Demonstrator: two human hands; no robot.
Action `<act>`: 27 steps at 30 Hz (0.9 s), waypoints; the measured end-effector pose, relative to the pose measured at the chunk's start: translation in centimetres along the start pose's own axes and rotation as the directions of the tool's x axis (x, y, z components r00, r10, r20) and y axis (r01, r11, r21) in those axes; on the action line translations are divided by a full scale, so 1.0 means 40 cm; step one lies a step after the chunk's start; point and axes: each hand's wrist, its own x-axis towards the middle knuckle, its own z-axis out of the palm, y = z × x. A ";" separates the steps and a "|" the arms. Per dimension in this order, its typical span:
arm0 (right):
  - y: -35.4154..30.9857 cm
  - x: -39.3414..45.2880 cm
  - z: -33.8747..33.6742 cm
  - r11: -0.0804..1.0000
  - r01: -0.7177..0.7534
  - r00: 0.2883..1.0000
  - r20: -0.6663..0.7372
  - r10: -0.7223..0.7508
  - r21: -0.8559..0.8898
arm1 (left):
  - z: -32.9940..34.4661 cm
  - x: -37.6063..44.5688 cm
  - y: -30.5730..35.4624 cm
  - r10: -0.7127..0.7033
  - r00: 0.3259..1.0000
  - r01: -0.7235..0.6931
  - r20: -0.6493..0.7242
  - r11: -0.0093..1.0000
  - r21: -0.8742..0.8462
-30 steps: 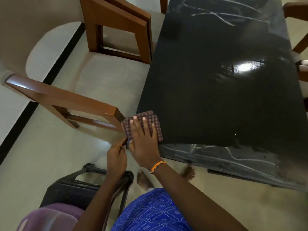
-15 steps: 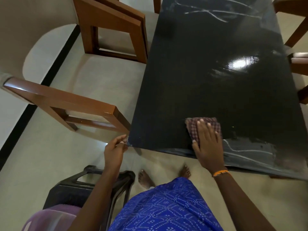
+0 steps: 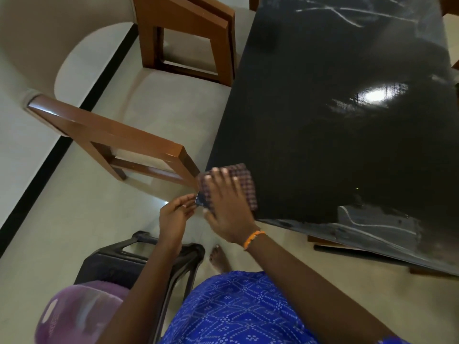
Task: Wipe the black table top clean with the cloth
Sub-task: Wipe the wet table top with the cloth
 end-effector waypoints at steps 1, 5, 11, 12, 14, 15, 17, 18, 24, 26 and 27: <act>-0.031 0.017 0.013 0.998 0.055 0.998 0.027 -0.054 -0.022 | -0.001 -0.006 -0.002 0.016 1.000 -0.016 0.000 1.000 0.026; -0.059 0.030 0.034 0.976 0.174 0.983 0.088 -0.163 -0.132 | -0.003 -0.039 -0.008 0.055 0.996 -0.048 -0.074 0.994 0.096; 0.048 -0.057 -0.006 0.967 0.239 0.971 0.038 -0.236 -0.086 | 0.038 -0.101 -0.046 0.146 0.989 -0.125 -0.031 0.926 0.355; 0.071 -0.078 -0.011 0.971 0.220 0.975 0.028 -0.219 -0.090 | 0.050 -0.110 -0.050 0.154 0.988 -0.139 -0.010 0.919 0.369; 0.129 -0.132 -0.023 0.978 0.168 0.986 0.016 -0.168 -0.121 | 0.086 -0.130 -0.060 0.170 0.985 -0.170 0.034 0.905 0.391; 0.163 -0.163 -0.031 0.981 0.136 0.991 0.011 -0.136 -0.138 | 0.108 -0.140 -0.064 0.181 0.982 -0.190 0.060 0.896 0.401; 0.232 -0.228 -0.047 0.983 0.066 0.998 -0.005 -0.068 -0.171 | 0.149 -0.156 -0.071 0.195 0.975 -0.223 0.112 0.887 0.404; 0.270 -0.268 -0.058 0.983 0.020 1.000 -0.016 -0.023 -0.183 | 0.174 -0.166 -0.074 0.194 0.969 -0.240 0.153 0.881 0.407; 0.519 -0.544 -0.127 0.936 -0.344 0.938 -0.077 0.338 -0.079 | 0.342 -0.223 -0.084 0.143 0.866 -0.396 0.480 0.782 0.481; 0.598 -0.638 -0.149 0.871 -0.488 0.869 -0.125 0.479 -0.054 | 0.398 -0.242 -0.080 0.130 0.814 -0.460 0.566 0.739 0.492; 0.632 -0.677 -0.159 0.834 -0.551 0.828 -0.151 0.539 -0.042 | 0.421 -0.251 -0.076 0.127 0.793 -0.487 0.596 0.721 0.494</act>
